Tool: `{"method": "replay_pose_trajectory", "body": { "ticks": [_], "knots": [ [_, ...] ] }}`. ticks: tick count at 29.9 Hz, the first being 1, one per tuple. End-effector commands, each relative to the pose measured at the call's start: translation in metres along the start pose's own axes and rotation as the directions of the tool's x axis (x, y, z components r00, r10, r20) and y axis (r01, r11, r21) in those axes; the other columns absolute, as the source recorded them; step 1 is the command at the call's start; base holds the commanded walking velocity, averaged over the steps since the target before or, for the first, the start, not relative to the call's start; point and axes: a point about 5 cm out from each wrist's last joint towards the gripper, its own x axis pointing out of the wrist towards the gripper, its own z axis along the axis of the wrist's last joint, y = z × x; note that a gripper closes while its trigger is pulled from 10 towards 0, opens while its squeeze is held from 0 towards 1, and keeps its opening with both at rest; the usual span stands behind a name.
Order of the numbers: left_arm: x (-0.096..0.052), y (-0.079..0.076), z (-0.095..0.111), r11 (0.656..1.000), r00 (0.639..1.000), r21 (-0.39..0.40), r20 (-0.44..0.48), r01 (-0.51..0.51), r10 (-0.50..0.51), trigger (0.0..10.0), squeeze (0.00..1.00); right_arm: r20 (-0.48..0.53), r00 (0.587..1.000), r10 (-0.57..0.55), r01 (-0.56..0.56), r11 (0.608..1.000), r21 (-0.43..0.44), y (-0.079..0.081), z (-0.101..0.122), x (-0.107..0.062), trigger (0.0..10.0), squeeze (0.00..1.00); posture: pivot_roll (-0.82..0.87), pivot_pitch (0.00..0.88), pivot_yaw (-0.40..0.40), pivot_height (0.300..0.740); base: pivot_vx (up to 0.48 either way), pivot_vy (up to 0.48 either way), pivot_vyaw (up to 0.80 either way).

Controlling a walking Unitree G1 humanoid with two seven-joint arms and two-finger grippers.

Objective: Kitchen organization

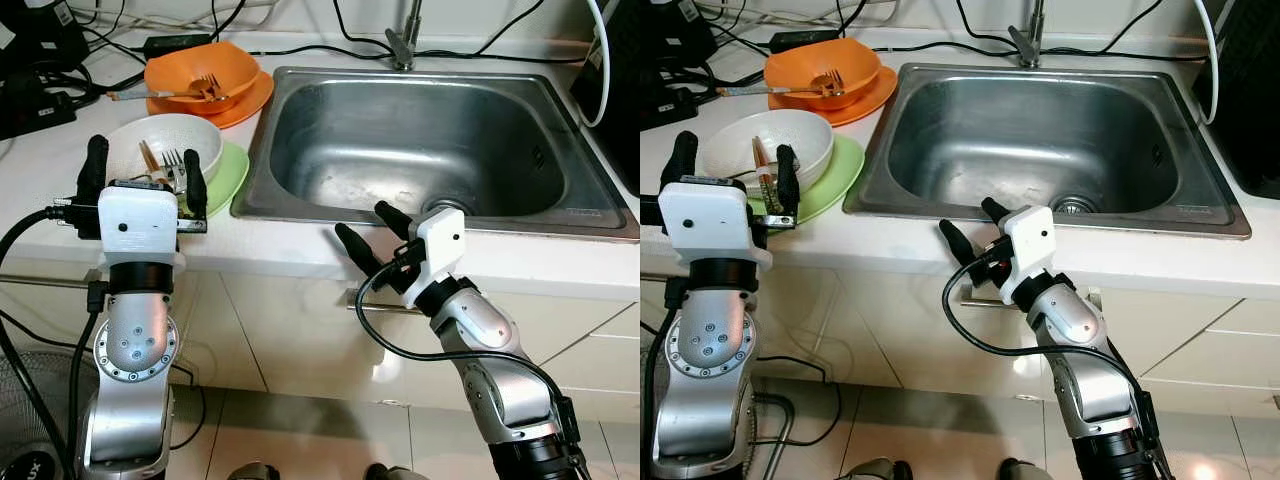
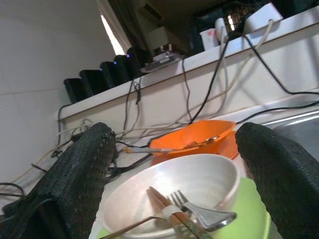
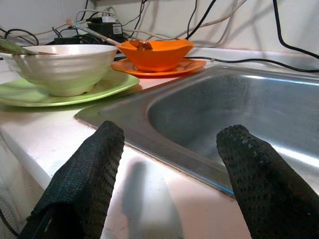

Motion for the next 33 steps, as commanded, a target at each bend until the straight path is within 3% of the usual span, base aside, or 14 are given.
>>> {"method": "replay_pose_trajectory", "body": {
  "ticks": [1,5,11,33],
  "knots": [
    [0.002,-0.001,0.01,1.0,0.999,-0.021,0.038,0.015,-0.014,10.0,0.0,0.021,1.0,0.0,0.0,1.0,-0.003,-0.001,0.005,0.002,10.0,0.0,0.01,0.141,0.038,0.74,0.0,0.0,0.0],
    [0.018,0.005,0.034,0.999,0.991,-0.035,0.131,-0.015,0.02,10.0,0.0,0.049,0.999,-0.005,0.005,1.0,-0.014,-0.003,0.011,0.007,10.0,0.0,0.01,0.119,0.033,0.74,0.0,0.0,0.0],
    [0.029,0.008,0.052,0.997,0.979,-0.059,0.196,-0.041,0.052,10.0,0.0,0.08,0.997,-0.003,0.005,0.999,-0.034,-0.005,0.019,0.012,10.0,0.0,0.0,0.097,0.029,0.74,0.0,0.0,0.0],
    [0.029,0.01,0.047,0.995,0.981,-0.066,0.172,-0.075,0.085,10.0,0.0,0.098,0.995,0.016,-0.01,0.998,-0.059,-0.004,0.022,0.017,10.0,0.0,0.0,0.077,0.018,0.74,0.396,0.0,0.0]
  ]
}}
